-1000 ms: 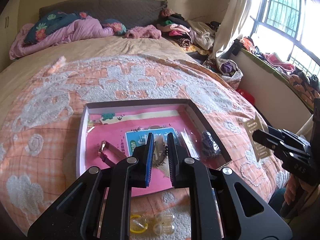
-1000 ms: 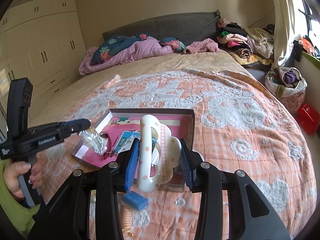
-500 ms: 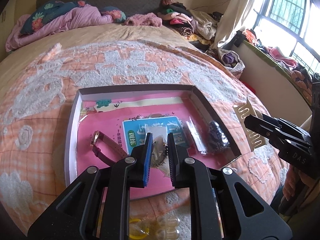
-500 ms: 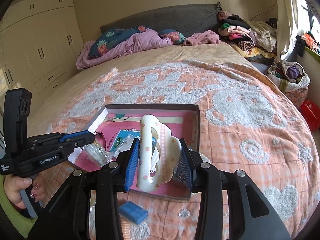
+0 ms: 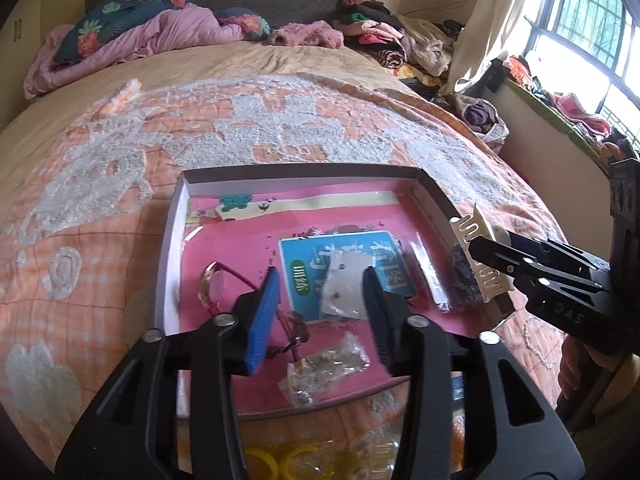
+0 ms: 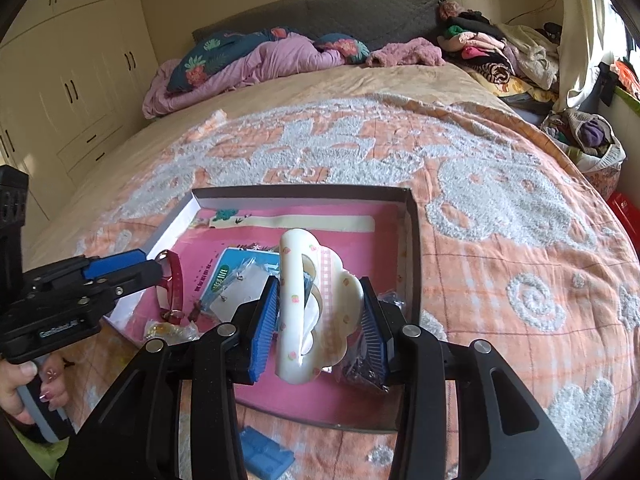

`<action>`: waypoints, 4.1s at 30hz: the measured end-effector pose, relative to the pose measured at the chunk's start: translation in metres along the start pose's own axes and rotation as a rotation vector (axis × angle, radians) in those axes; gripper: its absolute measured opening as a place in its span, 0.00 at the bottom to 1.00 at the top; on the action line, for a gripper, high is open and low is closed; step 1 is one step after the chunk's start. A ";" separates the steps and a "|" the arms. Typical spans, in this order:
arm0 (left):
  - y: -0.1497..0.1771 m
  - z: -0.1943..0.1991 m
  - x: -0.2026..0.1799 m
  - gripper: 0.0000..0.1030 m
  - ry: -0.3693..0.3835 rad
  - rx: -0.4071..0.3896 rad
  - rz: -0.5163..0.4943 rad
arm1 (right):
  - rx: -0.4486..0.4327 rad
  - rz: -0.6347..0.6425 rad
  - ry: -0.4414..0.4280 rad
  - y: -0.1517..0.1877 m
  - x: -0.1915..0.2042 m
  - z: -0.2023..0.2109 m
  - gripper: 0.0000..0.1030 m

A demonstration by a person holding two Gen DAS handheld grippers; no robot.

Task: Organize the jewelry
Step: 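Release the clear bag with the left tool while the right tool releases the clip, then withdraw both tools from the box toward the remaining items on the quilt, then grasp the yellow bangle bag with the left tool while the right grasps the spiral hair tie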

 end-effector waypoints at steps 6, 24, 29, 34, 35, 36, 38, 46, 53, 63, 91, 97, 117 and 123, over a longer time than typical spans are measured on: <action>0.003 0.002 0.010 0.58 -0.036 0.005 0.008 | -0.012 -0.001 0.002 0.000 0.005 0.000 0.59; 0.000 0.036 0.018 0.91 -0.100 -0.025 0.027 | -0.117 -0.029 -0.033 -0.005 0.012 0.059 0.85; 0.000 0.049 0.018 0.91 -0.106 -0.047 0.031 | -0.144 -0.017 -0.035 -0.005 0.015 0.076 0.85; -0.001 0.062 0.016 0.91 -0.111 -0.069 0.036 | -0.165 -0.010 -0.042 -0.003 0.018 0.092 0.85; -0.001 0.065 0.015 0.91 -0.112 -0.074 0.035 | -0.168 -0.009 -0.042 -0.004 0.018 0.094 0.85; -0.001 0.068 0.014 0.91 -0.113 -0.078 0.033 | -0.173 -0.007 -0.043 -0.004 0.018 0.097 0.85; -0.001 0.072 0.013 0.91 -0.115 -0.083 0.030 | -0.179 -0.006 -0.046 -0.003 0.019 0.103 0.85; 0.000 0.091 0.005 0.91 -0.124 -0.106 0.018 | -0.204 0.008 -0.057 0.000 0.024 0.123 0.85; 0.006 0.102 0.000 0.91 -0.136 -0.115 0.006 | -0.210 0.024 -0.066 0.008 0.027 0.136 0.85; 0.020 0.110 -0.005 0.91 -0.145 -0.108 0.003 | -0.201 0.040 -0.067 0.025 0.028 0.143 0.85; 0.092 0.107 -0.018 0.91 -0.154 -0.003 0.012 | -0.069 0.089 -0.064 0.101 0.020 0.127 0.85; 0.106 0.104 -0.018 0.91 -0.165 0.020 0.008 | -0.032 0.093 -0.059 0.116 0.018 0.118 0.85; 0.134 0.071 -0.007 0.91 -0.152 0.098 0.042 | 0.148 0.100 -0.033 0.165 0.014 0.060 0.78; 0.138 0.056 0.003 0.91 -0.152 0.124 0.068 | 0.189 0.122 -0.008 0.173 0.013 0.037 0.63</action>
Point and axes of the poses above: each gripper's, at about its wrist camera, not at the fingertips, and z roughly against the way its jaws point, x to its left, y to its underside, the point moved 7 cm from there along -z, roughly the way its jaws point, and after that the axes turned 15 degrees about -z, right-handed, at the moved point
